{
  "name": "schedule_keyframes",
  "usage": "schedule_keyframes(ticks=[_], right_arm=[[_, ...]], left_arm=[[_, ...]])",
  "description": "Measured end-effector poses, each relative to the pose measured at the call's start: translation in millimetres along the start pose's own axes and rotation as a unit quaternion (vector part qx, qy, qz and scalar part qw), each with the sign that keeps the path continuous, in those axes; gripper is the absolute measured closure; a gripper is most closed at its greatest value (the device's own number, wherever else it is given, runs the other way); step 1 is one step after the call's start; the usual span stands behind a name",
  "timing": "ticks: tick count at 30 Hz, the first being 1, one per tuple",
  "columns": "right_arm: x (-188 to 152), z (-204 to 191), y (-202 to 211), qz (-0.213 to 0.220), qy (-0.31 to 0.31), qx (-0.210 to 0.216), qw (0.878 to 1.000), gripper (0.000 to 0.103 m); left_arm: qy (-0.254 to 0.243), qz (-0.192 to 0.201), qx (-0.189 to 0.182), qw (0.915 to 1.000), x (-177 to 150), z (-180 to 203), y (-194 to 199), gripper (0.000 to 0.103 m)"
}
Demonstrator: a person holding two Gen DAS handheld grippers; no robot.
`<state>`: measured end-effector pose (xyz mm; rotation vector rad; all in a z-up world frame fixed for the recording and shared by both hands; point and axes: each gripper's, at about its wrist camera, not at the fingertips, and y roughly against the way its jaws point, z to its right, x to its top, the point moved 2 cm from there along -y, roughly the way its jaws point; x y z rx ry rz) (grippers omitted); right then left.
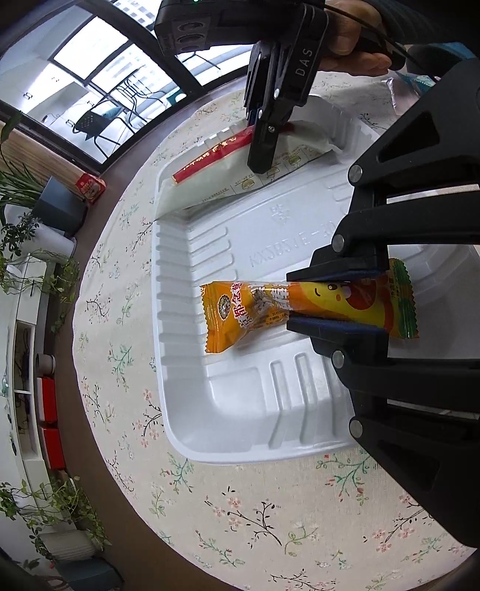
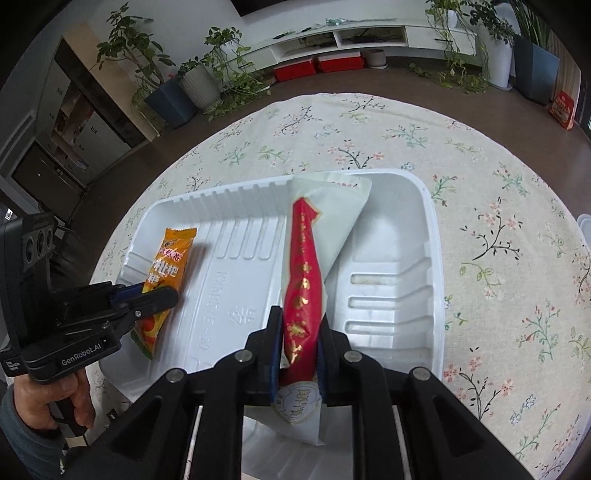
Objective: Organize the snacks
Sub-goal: 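Carry the white packet and orange snack with both tools over the white tray, then open both tools to drop the two snacks into the tray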
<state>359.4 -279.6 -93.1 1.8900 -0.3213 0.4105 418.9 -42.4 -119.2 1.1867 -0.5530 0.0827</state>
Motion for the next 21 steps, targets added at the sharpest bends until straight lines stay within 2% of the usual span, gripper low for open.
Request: schedule_keyframes(ticks=[3,5,7,8,9,13,17,19,21], right_arm=[[-0.5,1.3,-1.2,-0.001,-0.003,-0.003,1.000,0.079],[-1.3,4.4,-0.8,-0.001,-0.007,-0.008,1.000,0.069],[-2.2,8.4,1.7,0.000,-0.013,-0.007,1.000,0.066],[-2.8,10.6,4.0,0.001,-0.016,-0.007,1.000,0.064],[-2.9,12.6,7.1,0.005,-0.019,-0.006,1.000,0.063],[-3.7,15.5,23.5,0.024,-0.020,-0.004,0.999,0.060],[-8.2,18.4,52.0,0.047,-0.027,0.009,0.998,0.049],[-13.6,20.8,72.0,0.064,-0.039,0.021,0.997,0.041],[-19.3,22.3,92.5,0.086,-0.048,0.035,0.995,0.031]], left_arm=[[0.002,0.002,0.002,1.0000,-1.2,0.4,1.2,0.084],[0.001,0.005,0.006,1.0000,-1.7,1.3,4.0,0.079],[0.000,0.016,0.013,0.9998,-0.6,2.2,9.2,0.053],[0.002,0.022,0.011,0.9997,-0.1,2.0,12.4,0.030],[0.004,0.028,0.007,0.9996,0.5,1.8,16.0,0.026],[0.008,0.040,0.002,0.9992,-0.9,2.6,33.0,0.026],[0.009,0.055,-0.002,0.9984,-10.4,5.0,60.1,0.026],[0.008,0.070,-0.007,0.9975,-19.4,6.6,79.8,0.020],[0.009,0.095,-0.014,0.9954,-33.4,9.2,105.7,0.000]])
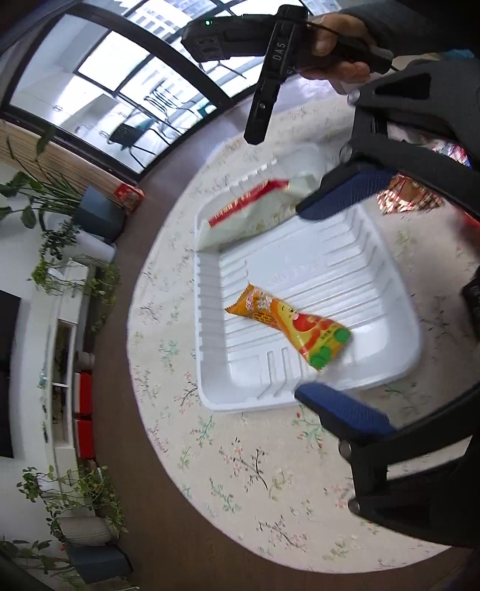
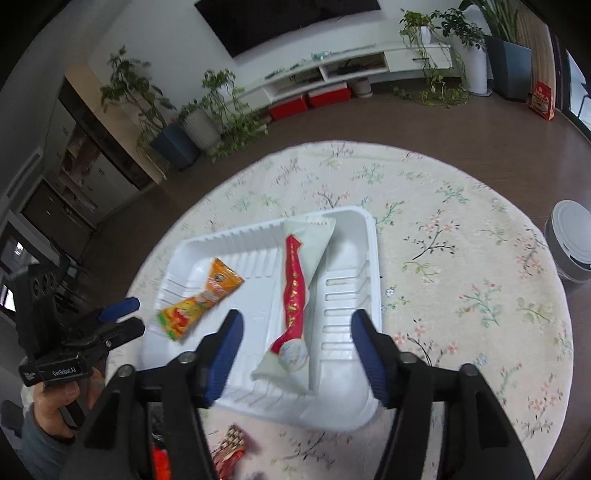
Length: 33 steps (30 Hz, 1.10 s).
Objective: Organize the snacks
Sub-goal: 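Open both tools to drop the two snacks into the tray, then withdraw both open tools from the tray back toward the pile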
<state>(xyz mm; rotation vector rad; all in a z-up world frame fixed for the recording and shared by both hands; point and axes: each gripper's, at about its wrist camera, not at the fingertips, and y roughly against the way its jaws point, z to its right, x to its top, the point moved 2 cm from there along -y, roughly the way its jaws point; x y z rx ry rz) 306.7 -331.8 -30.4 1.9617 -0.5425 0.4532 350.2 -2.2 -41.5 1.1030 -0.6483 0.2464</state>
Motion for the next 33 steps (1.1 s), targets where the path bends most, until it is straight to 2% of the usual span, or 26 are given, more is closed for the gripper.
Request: schedule_keyframes(ticks=[2,4,7,9,14,17,21,25,30,33], right_arm=[[-6.1,-0.1,26.5,0.029,-0.011,0.010,0.999,0.022],[-14.2,-1.1,50.1,0.050,-0.018,0.024,0.998,0.019],[-33.7,-6.3,83.2,0.076,-0.020,0.033,0.996,0.018],[-51.1,-12.2,99.2,0.085,-0.011,0.031,0.996,0.017],[-104.7,-31.2,127.3,0.090,0.016,0.024,0.995,0.017],[-139.4,-38.5,138.3,0.090,0.029,0.005,0.995,0.017],[-178.2,-39.1,145.8,0.086,0.024,-0.024,0.996,0.017],[-200.3,-41.9,139.9,0.059,0.023,-0.054,0.997,0.018],[-207.5,-49.7,130.4,0.044,0.052,-0.086,0.994,0.025],[-214.5,-54.3,125.1,0.037,0.060,-0.087,0.994,0.026]], left_arm=[[-0.002,0.024,0.005,0.9997,-10.1,0.9,25.7,0.000],[-0.006,0.042,0.013,0.9990,-24.2,3.0,47.4,0.000],[-0.010,0.070,0.019,0.9973,-53.9,9.0,82.2,0.000],[0.004,0.074,0.017,0.9971,-75.8,8.7,100.0,0.000],[0.064,0.053,0.047,0.9954,-143.0,4.5,129.8,0.000],[0.093,0.035,0.056,0.9935,-182.7,0.6,137.4,0.000],[0.103,0.017,0.069,0.9921,-219.5,1.0,135.0,0.000],[0.090,0.012,0.083,0.9924,-230.9,6.9,131.5,0.000],[0.062,-0.001,0.092,0.9939,-226.6,20.6,119.2,0.000],[0.055,-0.013,0.099,0.9935,-223.4,23.2,112.1,0.000]])
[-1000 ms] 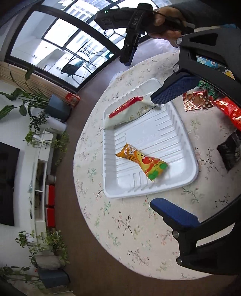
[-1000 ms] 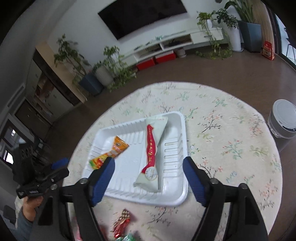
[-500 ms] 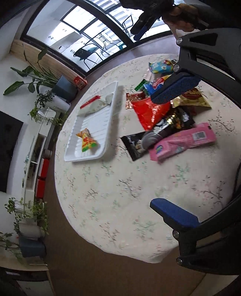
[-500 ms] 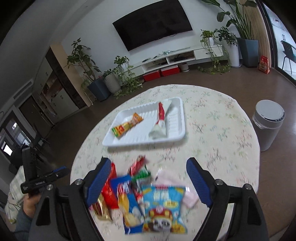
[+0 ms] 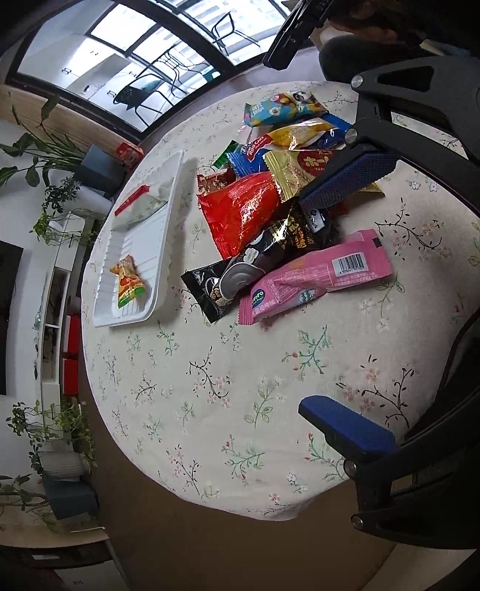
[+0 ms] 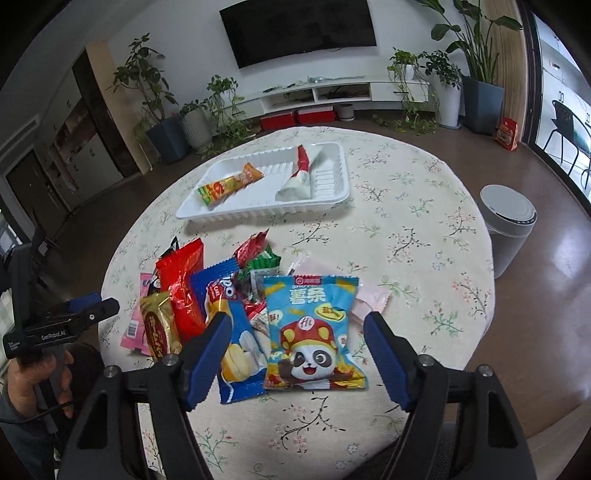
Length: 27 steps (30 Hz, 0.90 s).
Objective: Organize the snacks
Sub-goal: 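Withdraw both open tools from the tray back toward the pile, then lower the left tool onto the pink bar and close on it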
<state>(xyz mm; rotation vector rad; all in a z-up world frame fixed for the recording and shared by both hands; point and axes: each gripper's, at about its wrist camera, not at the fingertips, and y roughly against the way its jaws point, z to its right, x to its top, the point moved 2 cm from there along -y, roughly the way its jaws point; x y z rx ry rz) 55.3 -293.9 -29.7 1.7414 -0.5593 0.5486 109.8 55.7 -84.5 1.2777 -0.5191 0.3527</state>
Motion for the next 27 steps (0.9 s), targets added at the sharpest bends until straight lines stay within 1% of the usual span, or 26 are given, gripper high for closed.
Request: schedule_keyframes(ticks=[2,4,5,14,17,20,22,24,27], right_arm=[[-3.7,-3.4,-3.2,-0.007,0.002,0.003,1.000,0.027],[-6.0,-5.9,-6.9,-0.013,0.005,0.005,1.000,0.027],[-7.0,-6.3,-7.9,-0.016,0.005,0.006,1.000,0.027],[-10.0,-7.4,-13.6,-0.024,0.002,0.008,1.000,0.027],[-11.8,-7.7,-16.2,-0.028,0.006,0.006,1.000,0.027],[-13.4,-6.1,-16.9,-0.029,0.006,0.003,1.000,0.027],[-12.9,-3.9,-16.9,-0.028,0.003,0.002,1.000,0.027],[-12.4,-3.1,-17.2,-0.027,0.002,0.001,1.000,0.027],[-13.8,-4.5,-19.8,-0.031,0.001,0.003,1.000,0.027]], left_arm=[[-0.011,-0.006,0.010,0.9999,3.1,2.4,-4.9,0.001],[-0.018,-0.018,0.027,0.9993,4.3,2.4,-12.3,0.006],[-0.017,-0.024,0.029,0.9992,5.6,1.4,-15.7,0.010],[-0.032,-0.067,0.041,0.9964,6.6,6.9,-47.8,0.010],[-0.027,-0.071,0.044,0.9961,8.9,0.3,-53.5,0.009],[-0.025,-0.072,0.053,0.9957,10.8,-9.5,-51.4,0.010],[-0.015,-0.068,0.050,0.9963,12.2,-17.5,-46.9,0.011],[-0.014,-0.066,0.064,0.9957,15.5,-22.8,-46.1,0.011],[-0.022,-0.081,0.060,0.9947,18.7,-17.8,-54.6,0.011]])
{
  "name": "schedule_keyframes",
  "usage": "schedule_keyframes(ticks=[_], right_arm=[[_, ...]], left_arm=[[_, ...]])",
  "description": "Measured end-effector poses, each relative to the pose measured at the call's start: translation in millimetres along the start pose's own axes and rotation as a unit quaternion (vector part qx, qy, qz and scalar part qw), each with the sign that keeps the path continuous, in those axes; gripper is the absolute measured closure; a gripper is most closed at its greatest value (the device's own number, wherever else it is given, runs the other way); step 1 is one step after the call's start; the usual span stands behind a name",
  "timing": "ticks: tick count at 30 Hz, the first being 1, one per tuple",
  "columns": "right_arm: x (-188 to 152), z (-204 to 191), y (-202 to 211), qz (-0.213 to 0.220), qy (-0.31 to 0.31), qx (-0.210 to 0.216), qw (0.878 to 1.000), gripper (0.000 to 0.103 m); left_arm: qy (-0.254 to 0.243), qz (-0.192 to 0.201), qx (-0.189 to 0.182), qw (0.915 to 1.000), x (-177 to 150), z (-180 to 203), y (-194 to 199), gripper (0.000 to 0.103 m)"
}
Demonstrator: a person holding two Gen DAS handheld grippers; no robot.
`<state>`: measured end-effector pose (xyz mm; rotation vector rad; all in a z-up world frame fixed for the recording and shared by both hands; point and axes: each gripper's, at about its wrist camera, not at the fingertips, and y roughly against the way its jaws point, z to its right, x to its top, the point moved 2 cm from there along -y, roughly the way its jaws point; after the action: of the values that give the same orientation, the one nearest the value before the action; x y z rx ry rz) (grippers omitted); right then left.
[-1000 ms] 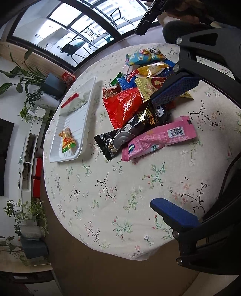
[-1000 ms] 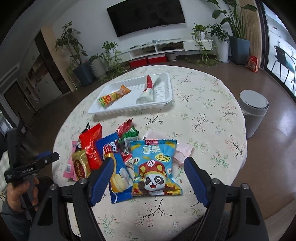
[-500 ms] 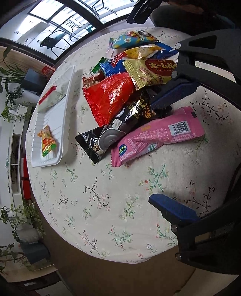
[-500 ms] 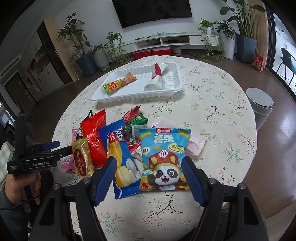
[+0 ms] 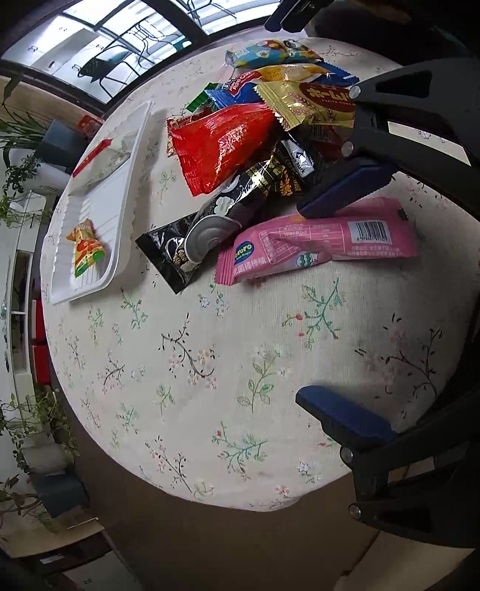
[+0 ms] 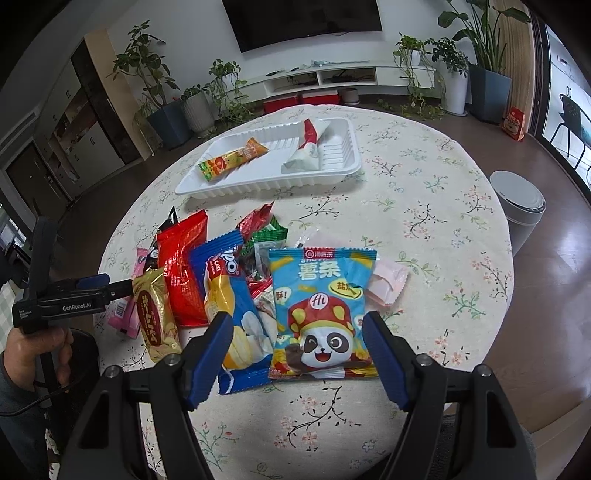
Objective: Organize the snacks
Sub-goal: 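Lower the left tool onto the pink bar and close on it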
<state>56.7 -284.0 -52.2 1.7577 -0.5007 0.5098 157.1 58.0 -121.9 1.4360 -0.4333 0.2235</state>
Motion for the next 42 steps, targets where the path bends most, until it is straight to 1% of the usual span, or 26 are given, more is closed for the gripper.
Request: schedule_keyframes(ticks=[3,7,9,10,11,12,14,16,20,23,24,26,31,32,36,38,42], right_arm=[[-1.3,-2.8,-1.8,-0.004,0.003,0.001,1.000,0.027],[-0.7,-2.1,-2.1,-0.003,0.003,-0.001,1.000,0.027],[-0.4,-1.4,-2.5,-0.004,0.001,-0.003,1.000,0.027],[-0.4,-1.2,-2.8,-0.005,0.001,-0.004,1.000,0.027],[-0.5,-1.5,-3.3,-0.006,0.002,-0.004,1.000,0.027],[0.0,-1.3,-3.9,-0.007,0.003,-0.004,1.000,0.027],[0.5,-2.4,-3.6,-0.007,0.006,-0.004,1.000,0.028],[0.8,-3.8,-3.2,-0.006,0.010,-0.005,1.000,0.028],[1.4,-5.3,-3.3,-0.009,0.017,-0.010,1.000,0.028],[2.6,-4.7,-3.4,-0.014,0.019,-0.015,1.000,0.029],[3.0,-3.6,-4.0,-0.015,0.019,-0.016,1.000,0.030],[4.2,-2.7,-3.8,-0.017,0.020,-0.018,0.999,0.031],[6.9,-0.6,-7.0,-0.027,0.025,-0.016,0.999,0.037],[7.4,-0.6,-8.8,-0.031,0.026,-0.015,0.999,0.038],[8.7,-2.5,-15.6,-0.042,0.035,-0.014,0.998,0.039],[9.8,-2.1,-20.0,-0.048,0.039,-0.022,0.998,0.039],[11.6,3.6,-24.7,-0.054,0.025,-0.035,0.998,0.038]], left_arm=[[-0.013,-0.004,-0.004,0.9999,2.8,11.6,-5.3,0.011],[-0.021,-0.015,0.007,0.9996,3.3,11.9,-17.2,0.011],[-0.024,-0.006,0.018,0.9995,7.3,8.1,-17.4,0.026],[-0.023,-0.004,0.019,0.9996,8.5,7.2,-17.7,0.031],[-0.022,-0.001,0.016,0.9996,10.8,5.6,-17.0,0.041],[-0.021,0.000,0.015,0.9997,12.6,4.3,-16.7,0.047],[-0.024,0.001,0.016,0.9996,13.8,2.4,-17.0,0.053],[-0.028,0.000,0.016,0.9995,13.9,1.8,-17.1,0.054],[-0.053,-0.014,0.021,0.9982,22.4,5.8,-23.5,0.054],[-0.076,-0.016,0.023,0.9967,24.6,10.6,-24.5,0.054],[-0.081,-0.015,0.022,0.9964,23.3,11.0,-24.0,0.059],[-0.085,-0.014,0.008,0.9963,21.3,12.2,-22.6,0.069],[-0.102,-0.008,0.014,0.9947,8.9,18.8,-16.5,0.074],[-0.104,-0.007,0.012,0.9945,6.9,20.2,-15.0,0.077],[-0.101,-0.006,-0.009,0.9948,-4.3,23.0,-6.5,0.079],[-0.096,-0.008,-0.018,0.9952,-10.3,22.1,-4.0,0.079],[-0.079,-0.007,-0.029,0.9964,-19.7,15.8,1.6,0.079]])
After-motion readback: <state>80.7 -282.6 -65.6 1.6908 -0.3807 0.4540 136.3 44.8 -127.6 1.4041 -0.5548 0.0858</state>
